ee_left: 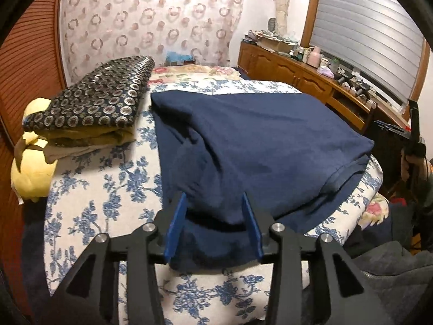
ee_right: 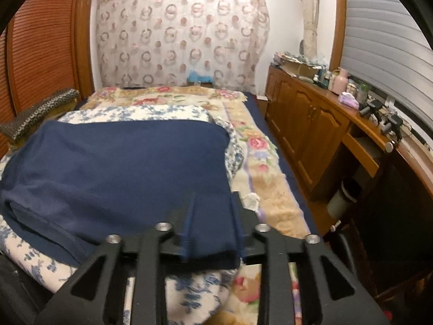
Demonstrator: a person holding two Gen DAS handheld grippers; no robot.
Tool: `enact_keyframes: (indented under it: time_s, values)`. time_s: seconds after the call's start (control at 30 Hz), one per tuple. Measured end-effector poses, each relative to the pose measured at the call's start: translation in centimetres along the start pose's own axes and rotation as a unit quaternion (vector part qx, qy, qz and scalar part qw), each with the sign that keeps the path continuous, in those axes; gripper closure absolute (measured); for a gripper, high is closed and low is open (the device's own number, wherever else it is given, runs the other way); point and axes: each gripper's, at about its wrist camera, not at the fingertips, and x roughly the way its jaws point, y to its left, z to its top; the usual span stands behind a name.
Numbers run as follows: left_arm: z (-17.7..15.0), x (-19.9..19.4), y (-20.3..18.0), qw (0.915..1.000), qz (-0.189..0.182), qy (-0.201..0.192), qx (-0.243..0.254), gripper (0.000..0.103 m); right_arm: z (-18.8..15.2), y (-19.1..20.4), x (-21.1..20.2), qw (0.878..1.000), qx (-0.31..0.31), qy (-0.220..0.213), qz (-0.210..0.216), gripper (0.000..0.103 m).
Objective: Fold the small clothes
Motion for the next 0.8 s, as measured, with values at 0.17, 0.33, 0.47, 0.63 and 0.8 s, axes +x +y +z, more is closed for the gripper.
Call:
enact_keyframes:
  time_s: [0.17,0.33,0.47,0.63,0.8]
  values:
    - [0.5,0.9,0.3,0.9999,0.016,0.002,0.001,0.058,0.6,2.3,0.5,1.000,-0.017,-0.004,0.025,0.054]
    - [0.6,1.9,0.4,0.9998,0.021,0.007,-0.001,0.058,0.7,5.9,2.4,0.997,-0.032,0.012,0.069,0.053]
    - [0.5,2.5,0.5,0.9996,0.026,0.012,-0.001,0.057,0.6,9.3,4.1,0.993,-0.050,0.032,0.106,0.053]
    - [0.5,2.9,0.8,0.9994,0.030,0.013,-0.005,0.057,0.5,12.2,5.4,0.988,-0.071,0.047,0.130,0.053]
    - [0.4,3.3,1.5,0.9993,0.032,0.016,-0.012,0.057,0.4,14.0,6.4,0.983,-0.085,0.065,0.146,0.049]
